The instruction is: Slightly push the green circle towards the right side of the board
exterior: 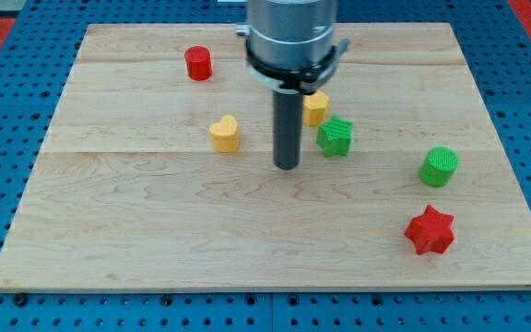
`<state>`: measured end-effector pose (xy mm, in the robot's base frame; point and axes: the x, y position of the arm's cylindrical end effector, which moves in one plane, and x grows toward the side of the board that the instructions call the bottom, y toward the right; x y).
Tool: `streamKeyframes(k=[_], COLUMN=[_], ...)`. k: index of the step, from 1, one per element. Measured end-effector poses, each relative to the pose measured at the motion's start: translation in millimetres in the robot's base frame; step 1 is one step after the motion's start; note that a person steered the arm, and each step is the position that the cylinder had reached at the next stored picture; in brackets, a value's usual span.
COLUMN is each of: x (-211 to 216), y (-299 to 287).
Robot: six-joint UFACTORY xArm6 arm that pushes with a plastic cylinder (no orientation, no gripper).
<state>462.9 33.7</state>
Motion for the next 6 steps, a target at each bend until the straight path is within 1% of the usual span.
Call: streamKeyframes(k=[1,2,3,4,5,6], x=[2,22,18,-6,3,1], y=[39,79,150,125,68,-12])
